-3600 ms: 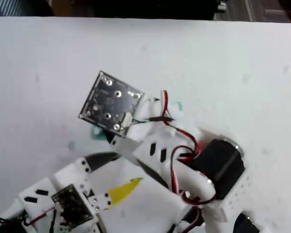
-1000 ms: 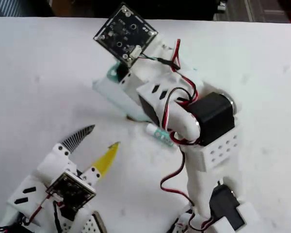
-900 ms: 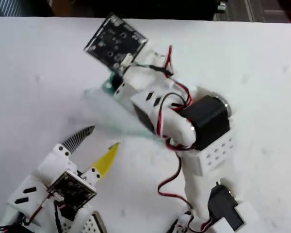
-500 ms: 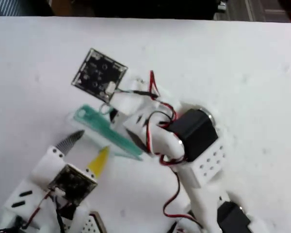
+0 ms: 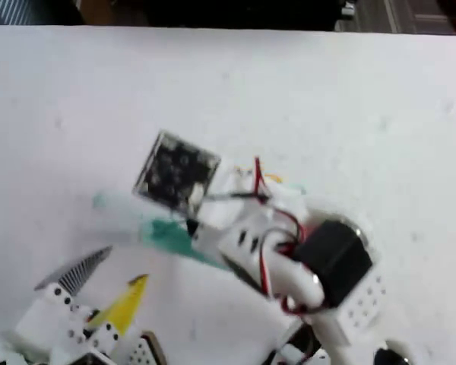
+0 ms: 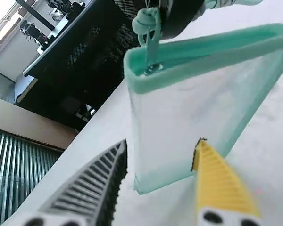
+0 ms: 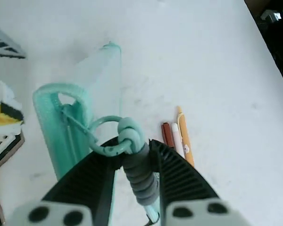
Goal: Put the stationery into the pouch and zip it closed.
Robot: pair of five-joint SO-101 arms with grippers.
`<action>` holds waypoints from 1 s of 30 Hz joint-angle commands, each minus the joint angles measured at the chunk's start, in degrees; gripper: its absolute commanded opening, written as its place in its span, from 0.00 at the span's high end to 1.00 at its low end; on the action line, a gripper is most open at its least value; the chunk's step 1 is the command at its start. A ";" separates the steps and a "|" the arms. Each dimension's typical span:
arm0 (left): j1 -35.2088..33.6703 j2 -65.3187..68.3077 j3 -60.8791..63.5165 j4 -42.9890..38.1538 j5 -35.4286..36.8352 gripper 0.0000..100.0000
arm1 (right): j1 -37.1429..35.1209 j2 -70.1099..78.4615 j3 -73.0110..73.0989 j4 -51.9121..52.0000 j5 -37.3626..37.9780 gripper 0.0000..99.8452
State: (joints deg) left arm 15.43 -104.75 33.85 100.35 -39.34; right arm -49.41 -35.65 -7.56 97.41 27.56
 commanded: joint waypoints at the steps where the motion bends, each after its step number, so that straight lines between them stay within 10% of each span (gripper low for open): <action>1: 0.48 0.22 -2.02 -1.05 -3.08 0.75 | -3.03 -3.74 1.85 1.01 0.18 0.98; 17: 3.30 0.31 9.85 -6.42 -4.75 0.72 | -6.02 -5.67 5.01 -2.24 4.13 0.98; 30: 10.24 0.22 23.03 -20.84 8.97 0.72 | -5.76 -5.58 0.79 -4.09 4.04 0.98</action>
State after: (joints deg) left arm 24.75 -104.75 55.56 83.82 -33.01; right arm -54.95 -40.57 -4.31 94.33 31.43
